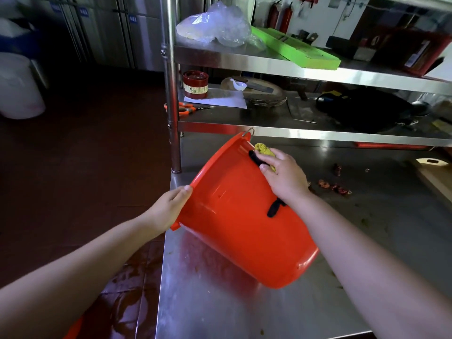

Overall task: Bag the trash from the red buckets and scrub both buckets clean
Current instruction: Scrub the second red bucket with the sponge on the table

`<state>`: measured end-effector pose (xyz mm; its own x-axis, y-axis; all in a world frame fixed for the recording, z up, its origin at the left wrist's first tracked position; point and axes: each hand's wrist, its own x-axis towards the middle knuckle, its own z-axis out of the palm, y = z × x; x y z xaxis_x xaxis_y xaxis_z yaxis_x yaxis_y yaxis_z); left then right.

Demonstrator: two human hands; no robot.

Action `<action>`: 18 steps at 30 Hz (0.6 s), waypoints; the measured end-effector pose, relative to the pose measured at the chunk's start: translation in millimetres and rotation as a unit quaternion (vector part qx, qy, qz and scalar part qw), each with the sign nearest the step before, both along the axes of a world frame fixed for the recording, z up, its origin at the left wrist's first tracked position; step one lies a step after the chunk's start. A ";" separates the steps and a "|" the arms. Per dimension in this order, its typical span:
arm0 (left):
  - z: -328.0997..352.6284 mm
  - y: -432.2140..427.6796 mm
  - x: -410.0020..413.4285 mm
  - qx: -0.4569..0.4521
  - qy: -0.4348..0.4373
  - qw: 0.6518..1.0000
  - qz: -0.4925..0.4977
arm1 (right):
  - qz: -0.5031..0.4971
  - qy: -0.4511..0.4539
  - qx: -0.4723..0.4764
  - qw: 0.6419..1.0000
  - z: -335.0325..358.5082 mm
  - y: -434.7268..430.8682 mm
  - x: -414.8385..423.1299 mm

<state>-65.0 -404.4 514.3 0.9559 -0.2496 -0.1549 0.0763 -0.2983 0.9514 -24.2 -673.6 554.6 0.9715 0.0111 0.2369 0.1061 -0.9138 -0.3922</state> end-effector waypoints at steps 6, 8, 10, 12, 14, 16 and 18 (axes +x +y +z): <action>0.6 -20.5 12.1 0.072 -0.086 0.992 0.051 | 0.206 -0.150 -0.208 0.944 -23.7 51.4 -62.0; 5.5 -22.8 12.1 0.100 -0.114 0.986 0.062 | 0.244 -0.146 -0.188 0.940 -19.8 49.6 -56.6; 8.7 -23.6 11.6 0.119 -0.126 0.983 0.058 | 0.195 -0.128 -0.137 0.963 -11.7 39.5 -30.4; 9.3 -24.6 13.1 0.127 -0.123 0.983 0.056 | 0.106 -0.048 -0.046 0.992 -1.5 27.6 3.9; 10.7 -26.4 15.3 0.126 -0.119 0.983 0.057 | 0.043 0.036 0.039 0.998 4.6 18.9 32.7; 11.3 -26.8 19.9 0.118 -0.114 0.985 0.057 | 0.011 0.041 0.033 0.999 6.6 22.4 41.4; 13.3 -26.3 25.3 0.118 -0.107 0.985 0.057 | 0.011 0.013 -0.025 1.000 6.7 37.3 28.7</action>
